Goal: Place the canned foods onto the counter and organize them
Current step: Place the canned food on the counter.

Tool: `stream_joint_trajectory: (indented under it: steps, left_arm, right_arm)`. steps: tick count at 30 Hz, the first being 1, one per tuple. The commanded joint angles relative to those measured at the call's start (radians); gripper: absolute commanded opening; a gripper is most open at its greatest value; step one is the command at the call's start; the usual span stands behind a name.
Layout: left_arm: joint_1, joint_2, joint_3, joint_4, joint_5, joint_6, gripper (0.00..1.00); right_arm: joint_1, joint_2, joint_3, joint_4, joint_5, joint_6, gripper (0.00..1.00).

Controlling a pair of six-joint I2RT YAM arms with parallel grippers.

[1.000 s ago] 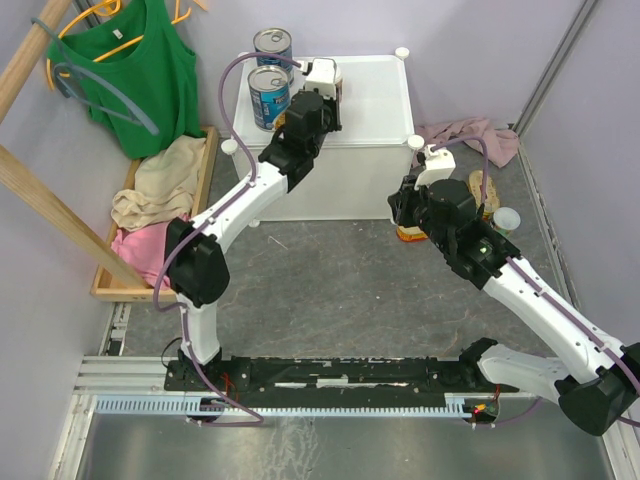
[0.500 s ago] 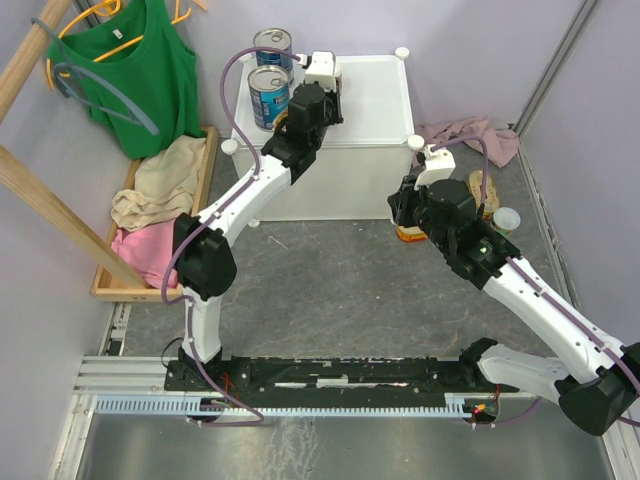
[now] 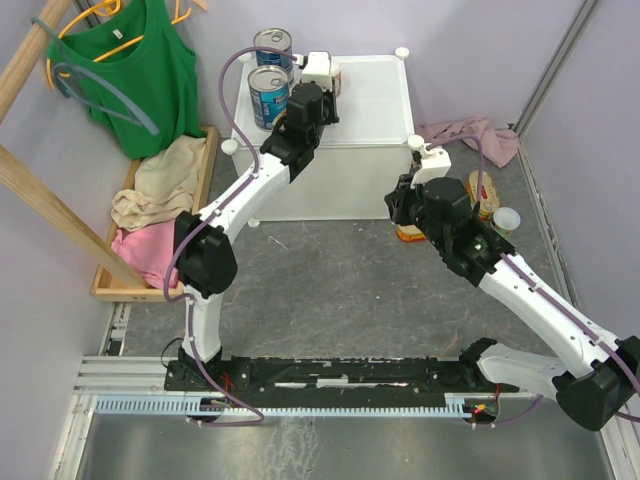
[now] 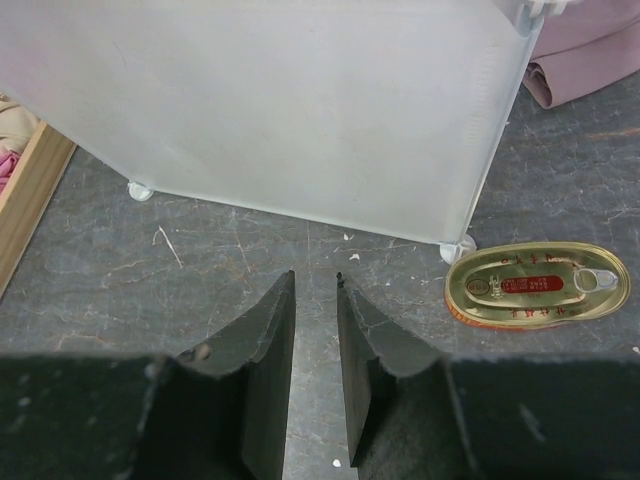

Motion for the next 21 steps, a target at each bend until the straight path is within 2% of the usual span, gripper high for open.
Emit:
stream_joint_trajectory:
  steps: [1, 21]
  left_arm:
    - [0.018, 0.013, 0.052, 0.026, -0.001, -0.013, 0.35]
    - [0.047, 0.067, 0.110, 0.081, 0.079, 0.003, 0.36]
  right_arm:
    - [0.006, 0.000, 0.050, 0.053, 0.000, -0.012, 0.31]
    - [0.013, 0.030, 0.064, 0.071, 0.011, -0.020, 0.31]
